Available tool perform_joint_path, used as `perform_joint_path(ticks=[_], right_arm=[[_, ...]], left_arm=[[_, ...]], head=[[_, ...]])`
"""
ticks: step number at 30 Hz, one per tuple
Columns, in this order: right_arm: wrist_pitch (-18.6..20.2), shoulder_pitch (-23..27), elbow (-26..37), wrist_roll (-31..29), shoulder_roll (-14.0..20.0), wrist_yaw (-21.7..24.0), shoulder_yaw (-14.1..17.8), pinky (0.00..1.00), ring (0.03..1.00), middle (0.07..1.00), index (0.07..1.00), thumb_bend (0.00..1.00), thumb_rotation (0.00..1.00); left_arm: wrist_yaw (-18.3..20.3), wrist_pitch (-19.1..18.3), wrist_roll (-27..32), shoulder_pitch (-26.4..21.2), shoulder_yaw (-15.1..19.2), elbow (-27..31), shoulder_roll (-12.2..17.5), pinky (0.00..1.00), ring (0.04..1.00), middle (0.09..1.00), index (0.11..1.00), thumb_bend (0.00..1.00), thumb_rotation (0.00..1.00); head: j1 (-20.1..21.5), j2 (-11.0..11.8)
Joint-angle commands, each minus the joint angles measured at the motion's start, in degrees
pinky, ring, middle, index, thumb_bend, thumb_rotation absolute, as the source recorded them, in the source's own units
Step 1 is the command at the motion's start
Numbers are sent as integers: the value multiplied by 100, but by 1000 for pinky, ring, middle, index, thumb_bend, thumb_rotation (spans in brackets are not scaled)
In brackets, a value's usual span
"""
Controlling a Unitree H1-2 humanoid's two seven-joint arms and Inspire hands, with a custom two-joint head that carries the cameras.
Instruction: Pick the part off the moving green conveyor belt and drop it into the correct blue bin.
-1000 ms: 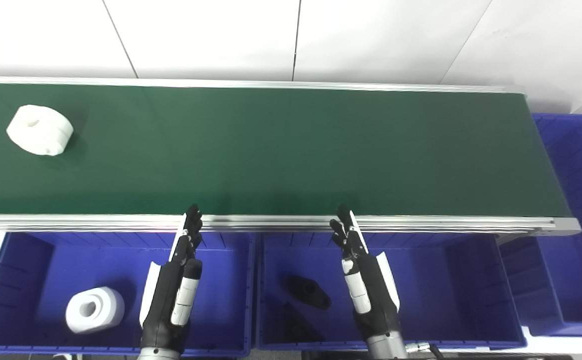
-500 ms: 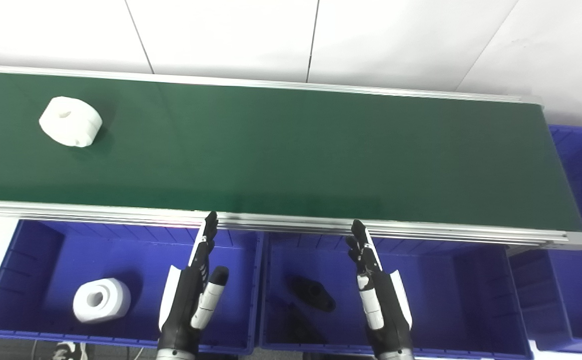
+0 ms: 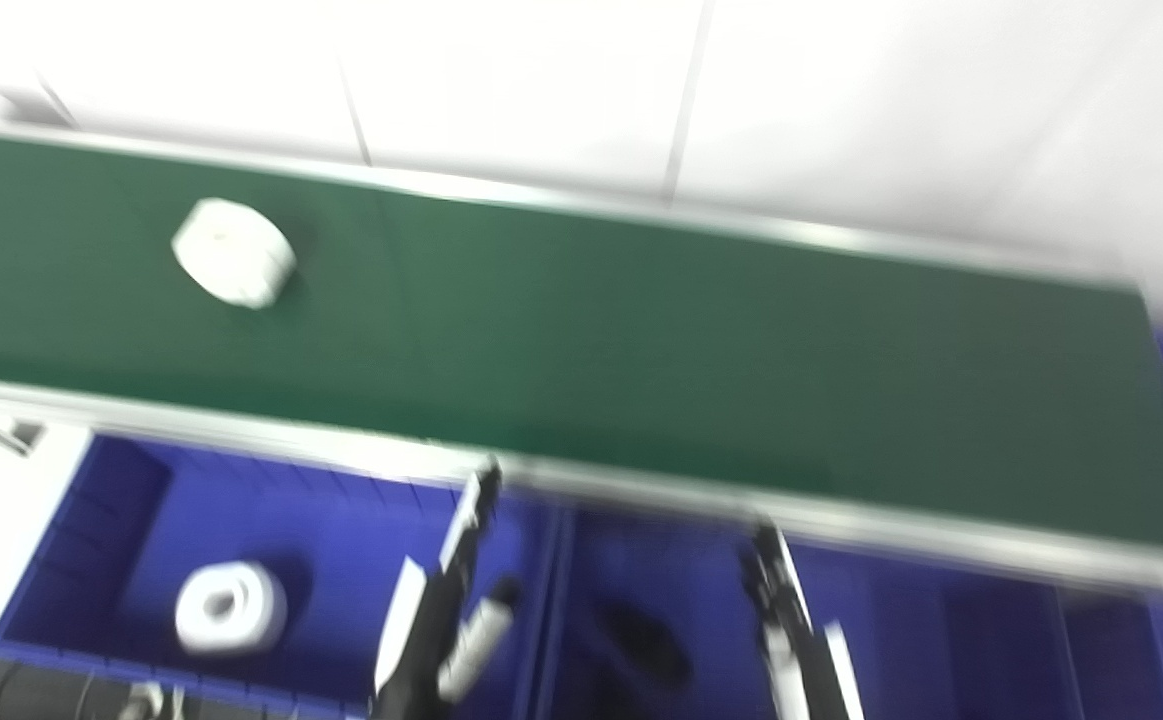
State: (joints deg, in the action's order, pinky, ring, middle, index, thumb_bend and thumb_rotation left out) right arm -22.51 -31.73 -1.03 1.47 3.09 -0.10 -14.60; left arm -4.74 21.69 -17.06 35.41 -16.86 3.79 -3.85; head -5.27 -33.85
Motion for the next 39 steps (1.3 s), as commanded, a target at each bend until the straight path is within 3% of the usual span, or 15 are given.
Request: perform_joint_path(ticks=[1, 13, 24, 29, 35, 39], right_arm=[[-373, 60, -78, -77, -1, 142, 17, 1000, 989, 1000, 1000, 759, 992], [-431, 303, -480, -190, 38, 378, 185, 1000, 1000, 1000, 1000, 752, 997], [-441, 346, -632, -356, 6, 617, 290, 1000, 1000, 1000, 1000, 715, 964], [-441, 307, -646, -256, -63, 573, 331, 1000, 1000, 1000, 1000, 727, 972], [-440, 291, -631, -145, -109, 542, 335, 1000, 992, 1000, 1000, 732, 982], [-439, 279, -578, -97, -132, 542, 311, 1000, 992, 1000, 1000, 742, 978]], left_arm=[[-86, 210, 42, -60, -91, -93, -169, 951, 998, 1000, 1000, 540, 969], [-140, 213, -1, -288, -109, -457, -248, 960, 980, 1000, 1000, 545, 968], [-368, 438, -209, -379, -121, -760, -239, 888, 949, 1000, 1000, 525, 967], [-276, 350, -76, -337, -125, -706, -223, 937, 969, 1000, 1000, 552, 984], [-280, 328, -101, -280, -123, -543, -190, 912, 958, 1000, 1000, 538, 977], [-191, 285, -122, -235, -151, -171, -80, 900, 966, 1000, 1000, 594, 949]], head=[[-14, 26], [-409, 361], [-352, 620], [-206, 631], [-168, 535], [-190, 455]])
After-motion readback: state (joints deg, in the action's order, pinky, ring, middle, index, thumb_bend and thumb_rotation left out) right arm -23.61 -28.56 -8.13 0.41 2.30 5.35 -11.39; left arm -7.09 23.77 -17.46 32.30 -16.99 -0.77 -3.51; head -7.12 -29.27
